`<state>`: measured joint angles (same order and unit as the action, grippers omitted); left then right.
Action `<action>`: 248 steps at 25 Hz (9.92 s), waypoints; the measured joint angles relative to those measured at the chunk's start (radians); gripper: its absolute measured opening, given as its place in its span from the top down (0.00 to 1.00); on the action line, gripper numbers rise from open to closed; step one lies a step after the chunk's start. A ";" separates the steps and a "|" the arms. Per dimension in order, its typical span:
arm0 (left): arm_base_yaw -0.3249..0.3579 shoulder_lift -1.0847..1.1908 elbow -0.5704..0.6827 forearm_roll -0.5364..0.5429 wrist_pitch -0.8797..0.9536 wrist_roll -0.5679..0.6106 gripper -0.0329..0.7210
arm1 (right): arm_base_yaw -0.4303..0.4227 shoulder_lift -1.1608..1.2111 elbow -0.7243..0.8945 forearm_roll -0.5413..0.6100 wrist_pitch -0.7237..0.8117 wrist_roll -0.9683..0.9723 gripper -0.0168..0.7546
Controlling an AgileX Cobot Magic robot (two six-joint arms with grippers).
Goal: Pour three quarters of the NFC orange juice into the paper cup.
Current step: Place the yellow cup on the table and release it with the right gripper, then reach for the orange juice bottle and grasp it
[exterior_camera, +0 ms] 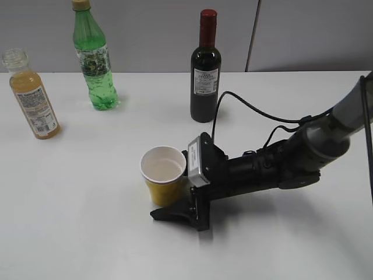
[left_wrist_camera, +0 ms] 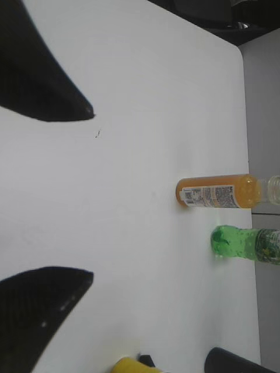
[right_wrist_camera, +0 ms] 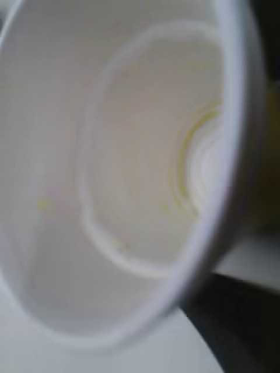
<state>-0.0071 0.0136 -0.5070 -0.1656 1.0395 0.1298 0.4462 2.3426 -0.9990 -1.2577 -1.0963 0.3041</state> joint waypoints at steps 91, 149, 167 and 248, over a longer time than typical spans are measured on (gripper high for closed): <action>0.000 0.000 0.000 0.000 0.000 0.000 0.17 | -0.331 -1.488 0.413 1.258 2.081 -0.277 0.21; 0.000 0.000 0.000 0.000 0.000 0.000 0.17 | -0.331 -2.345 0.590 1.275 2.038 -0.277 0.21; 0.000 0.000 0.000 0.000 0.000 0.000 0.15 | -0.331 -2.345 0.590 1.275 2.038 -0.277 0.21; 0.000 1.968 -0.076 0.166 -2.111 -0.205 0.05 | -0.331 -2.345 0.590 1.275 2.038 -0.277 0.21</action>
<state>-0.0071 1.9819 -0.5827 0.0000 -1.0714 -0.0747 0.1149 -0.0027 -0.4090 0.0176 0.9421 0.0267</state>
